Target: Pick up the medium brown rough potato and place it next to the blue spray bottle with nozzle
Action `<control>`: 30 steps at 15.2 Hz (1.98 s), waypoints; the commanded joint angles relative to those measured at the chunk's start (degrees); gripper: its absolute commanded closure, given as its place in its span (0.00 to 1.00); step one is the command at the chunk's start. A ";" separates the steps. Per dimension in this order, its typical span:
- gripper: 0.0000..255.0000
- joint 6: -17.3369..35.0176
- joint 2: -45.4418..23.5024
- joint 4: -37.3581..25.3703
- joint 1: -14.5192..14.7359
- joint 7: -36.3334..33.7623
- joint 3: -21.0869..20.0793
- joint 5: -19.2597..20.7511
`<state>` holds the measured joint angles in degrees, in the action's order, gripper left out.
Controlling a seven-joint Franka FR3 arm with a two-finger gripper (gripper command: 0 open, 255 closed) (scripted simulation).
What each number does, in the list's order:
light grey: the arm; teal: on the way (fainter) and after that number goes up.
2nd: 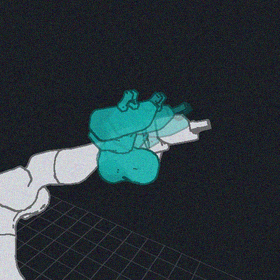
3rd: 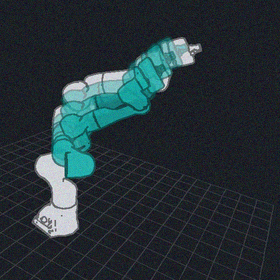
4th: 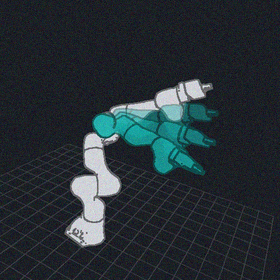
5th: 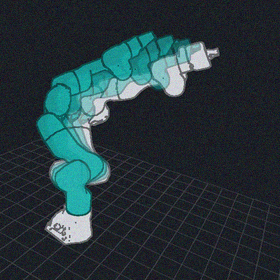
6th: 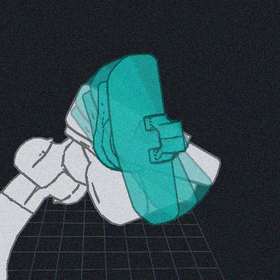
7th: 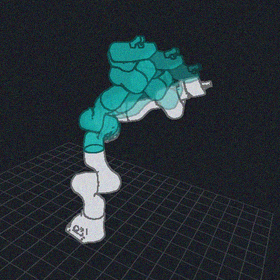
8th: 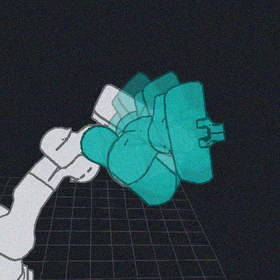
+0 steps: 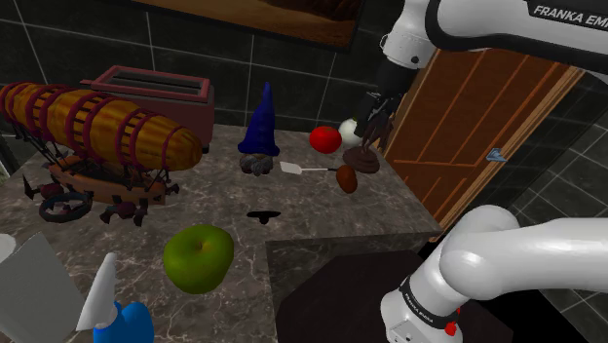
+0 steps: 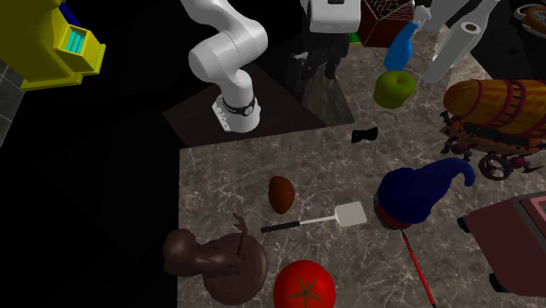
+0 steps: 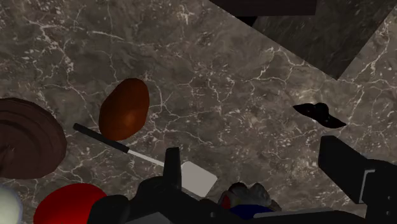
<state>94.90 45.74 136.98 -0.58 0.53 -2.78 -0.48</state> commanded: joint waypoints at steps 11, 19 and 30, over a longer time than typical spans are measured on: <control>0.00 13.57 -14.49 5.51 -7.93 -15.05 -4.54 6.24; 0.00 21.95 -28.87 5.86 -14.92 -29.19 -6.35 14.03; 0.00 29.66 -35.09 9.03 -17.50 -33.90 -5.64 18.37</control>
<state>124.27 10.74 145.83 -18.04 -33.30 -8.44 17.78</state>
